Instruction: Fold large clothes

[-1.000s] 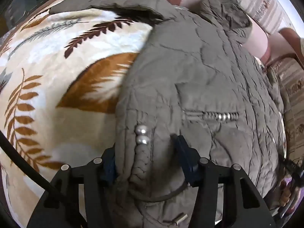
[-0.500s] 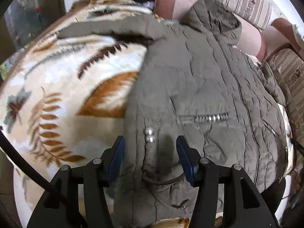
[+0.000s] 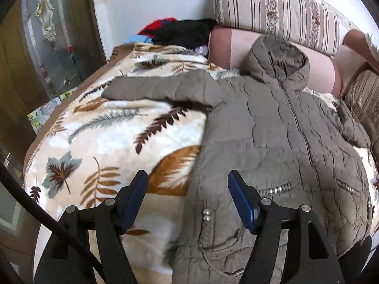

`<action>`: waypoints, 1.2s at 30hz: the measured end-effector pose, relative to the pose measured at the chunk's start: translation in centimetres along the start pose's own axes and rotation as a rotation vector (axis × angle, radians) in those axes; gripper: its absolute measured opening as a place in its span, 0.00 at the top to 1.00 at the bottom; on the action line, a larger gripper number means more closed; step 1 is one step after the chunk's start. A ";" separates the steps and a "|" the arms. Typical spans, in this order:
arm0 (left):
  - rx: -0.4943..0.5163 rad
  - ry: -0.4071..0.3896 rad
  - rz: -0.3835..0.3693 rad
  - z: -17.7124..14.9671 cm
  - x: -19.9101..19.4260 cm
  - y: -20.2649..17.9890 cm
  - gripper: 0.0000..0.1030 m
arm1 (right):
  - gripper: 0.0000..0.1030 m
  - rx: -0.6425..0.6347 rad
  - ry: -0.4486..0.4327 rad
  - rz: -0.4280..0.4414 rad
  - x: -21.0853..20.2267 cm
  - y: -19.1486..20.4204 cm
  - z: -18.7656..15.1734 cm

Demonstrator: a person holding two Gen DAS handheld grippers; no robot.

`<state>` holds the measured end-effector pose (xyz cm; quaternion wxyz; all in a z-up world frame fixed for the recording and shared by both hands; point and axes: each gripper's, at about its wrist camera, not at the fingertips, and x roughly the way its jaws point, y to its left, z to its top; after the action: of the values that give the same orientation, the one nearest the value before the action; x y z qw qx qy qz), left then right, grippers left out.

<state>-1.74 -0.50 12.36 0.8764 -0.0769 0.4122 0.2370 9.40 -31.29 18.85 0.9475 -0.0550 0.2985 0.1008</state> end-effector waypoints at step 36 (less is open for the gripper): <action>-0.030 0.001 0.021 -0.6 1.8 -2.0 0.19 | 0.07 -0.022 0.243 0.023 7.6 5.6 -7.1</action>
<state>-0.22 -1.84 10.53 0.8724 -0.0857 0.4098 0.2523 10.27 -25.82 8.40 0.9025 -0.0736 0.4105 0.1075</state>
